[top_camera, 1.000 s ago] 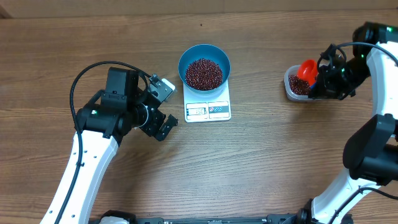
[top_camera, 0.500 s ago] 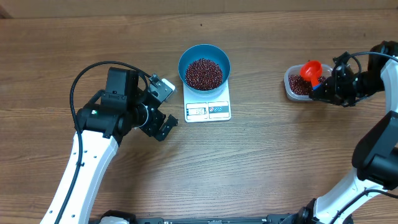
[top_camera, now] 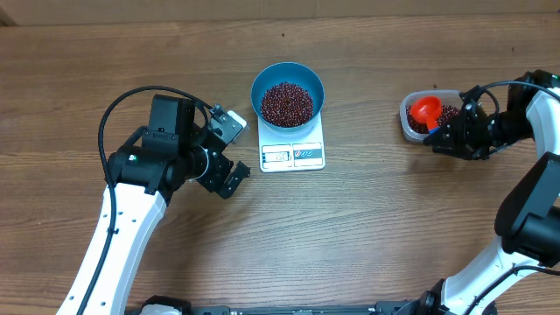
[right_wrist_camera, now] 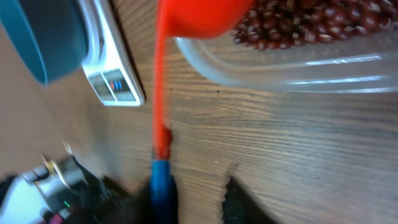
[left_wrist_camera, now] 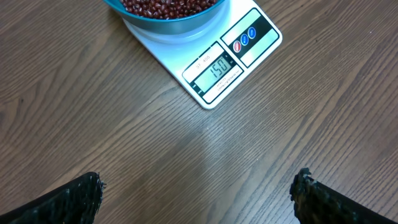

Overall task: Scoop item into bowl and weigh 150g on scale
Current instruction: 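Lower the scoop into the tub and open the right gripper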

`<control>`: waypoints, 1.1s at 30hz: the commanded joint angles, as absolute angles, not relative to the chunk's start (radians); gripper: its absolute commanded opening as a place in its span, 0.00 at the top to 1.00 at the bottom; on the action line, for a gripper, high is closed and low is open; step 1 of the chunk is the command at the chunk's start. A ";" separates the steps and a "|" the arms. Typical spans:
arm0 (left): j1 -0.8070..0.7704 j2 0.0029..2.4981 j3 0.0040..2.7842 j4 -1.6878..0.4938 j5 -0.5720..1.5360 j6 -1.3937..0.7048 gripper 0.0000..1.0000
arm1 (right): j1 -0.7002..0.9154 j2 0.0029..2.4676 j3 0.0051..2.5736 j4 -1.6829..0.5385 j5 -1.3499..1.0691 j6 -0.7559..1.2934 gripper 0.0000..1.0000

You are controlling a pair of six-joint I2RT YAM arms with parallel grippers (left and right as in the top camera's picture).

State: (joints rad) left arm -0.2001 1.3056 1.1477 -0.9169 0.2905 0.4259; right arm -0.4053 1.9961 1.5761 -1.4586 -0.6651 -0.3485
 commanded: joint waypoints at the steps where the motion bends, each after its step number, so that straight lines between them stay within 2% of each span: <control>1: -0.193 1.308 1.151 -0.916 0.284 0.434 0.01 | -0.406 1.973 1.572 -1.456 -0.683 -0.360 0.56; 4: -0.193 1.308 1.151 -0.916 0.284 0.434 0.01 | -0.406 1.973 1.572 -1.456 -0.683 -0.356 0.53; 7: -0.193 1.308 1.151 -0.916 0.285 0.434 0.01 | -0.406 1.973 1.572 -1.456 -0.683 -0.313 0.33; 10: -0.193 1.308 1.151 -0.916 0.284 0.434 0.01 | -0.406 1.973 1.572 -1.455 -0.683 -0.274 0.32; 13: -0.193 1.308 1.151 -0.916 0.284 0.434 0.00 | -0.406 1.973 1.572 -1.456 -0.687 -0.192 0.24; 18: -0.193 1.308 1.151 -0.916 0.285 0.434 0.01 | -0.405 1.977 1.571 -1.464 -0.682 -0.158 0.21; 19: -0.193 1.308 1.151 -0.916 0.284 0.434 0.00 | -0.405 1.980 1.571 -1.459 -0.680 -0.143 0.23; 21: -0.193 1.308 1.151 -0.916 0.284 0.434 0.00 | -0.408 1.990 1.571 -1.444 -0.675 -0.112 0.39; 22: -0.193 1.308 1.151 -0.916 0.284 0.434 0.01 | -0.409 1.997 1.571 -1.437 -0.675 -0.098 0.40; 23: -0.193 1.308 1.151 -0.916 0.285 0.434 0.01 | -0.409 2.002 1.571 -1.432 -0.676 -0.090 0.51; 24: -0.193 1.308 1.151 -0.916 0.284 0.434 0.00 | -0.409 2.008 1.571 -1.425 -0.675 -0.089 0.72; 25: -0.193 1.308 1.151 -0.916 0.284 0.434 0.00 | -0.409 2.011 1.571 -1.420 -0.675 -0.089 0.79; 27: -0.193 1.308 1.151 -0.916 0.284 0.434 0.00 | -0.409 2.011 1.571 -1.408 -0.675 -0.089 0.83; 28: -0.193 1.308 1.151 -0.916 0.284 0.434 0.00 | -0.409 2.011 1.571 -1.404 -0.675 -0.089 0.82; 29: -0.193 1.308 1.151 -0.916 0.284 0.434 0.01 | -0.409 2.011 1.571 -1.403 -0.675 -0.089 0.71; 30: -0.193 1.308 1.151 -0.916 0.284 0.434 0.00 | -0.409 2.011 1.571 -1.403 -0.675 -0.089 0.51; 31: -0.193 1.308 1.151 -0.916 0.285 0.434 0.00 | -0.409 2.011 1.571 -1.403 -0.675 -0.089 0.44; 33: -0.193 1.308 1.151 -0.916 0.284 0.434 0.01 | -0.409 2.011 1.571 -1.403 -0.675 -0.089 0.37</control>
